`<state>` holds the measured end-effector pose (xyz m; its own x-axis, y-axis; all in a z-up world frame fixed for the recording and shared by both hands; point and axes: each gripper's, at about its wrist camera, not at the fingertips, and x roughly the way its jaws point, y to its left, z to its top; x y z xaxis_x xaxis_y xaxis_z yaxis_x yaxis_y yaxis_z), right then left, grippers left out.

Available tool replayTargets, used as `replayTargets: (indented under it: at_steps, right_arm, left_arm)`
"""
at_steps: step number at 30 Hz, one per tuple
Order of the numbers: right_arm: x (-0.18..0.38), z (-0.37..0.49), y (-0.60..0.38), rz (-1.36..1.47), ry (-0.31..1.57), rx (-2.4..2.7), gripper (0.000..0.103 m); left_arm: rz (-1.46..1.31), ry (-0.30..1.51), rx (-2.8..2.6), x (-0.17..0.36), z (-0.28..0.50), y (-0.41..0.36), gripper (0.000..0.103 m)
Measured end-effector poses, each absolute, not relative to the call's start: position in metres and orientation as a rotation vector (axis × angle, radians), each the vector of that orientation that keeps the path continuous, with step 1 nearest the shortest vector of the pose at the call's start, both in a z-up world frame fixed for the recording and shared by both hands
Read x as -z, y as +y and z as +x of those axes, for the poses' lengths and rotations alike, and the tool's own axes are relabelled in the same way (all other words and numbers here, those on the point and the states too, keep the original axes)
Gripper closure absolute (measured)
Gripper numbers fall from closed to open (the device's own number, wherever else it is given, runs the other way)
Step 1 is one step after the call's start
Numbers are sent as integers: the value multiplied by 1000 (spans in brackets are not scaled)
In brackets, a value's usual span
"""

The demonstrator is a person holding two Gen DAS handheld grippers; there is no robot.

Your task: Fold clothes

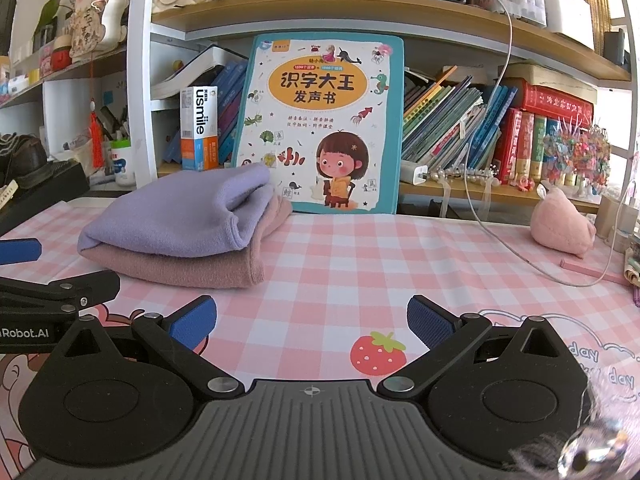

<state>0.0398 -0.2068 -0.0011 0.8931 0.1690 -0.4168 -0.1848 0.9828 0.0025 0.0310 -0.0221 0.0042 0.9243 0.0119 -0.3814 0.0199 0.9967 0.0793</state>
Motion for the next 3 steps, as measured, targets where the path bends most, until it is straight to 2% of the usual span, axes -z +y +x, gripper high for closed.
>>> replayTargets:
  at_steps: [3]
  right_arm:
    - [1,40,-207,-36,431,-182,1]
  left_arm:
    - [84,391,-1,-4,31,-22,0]
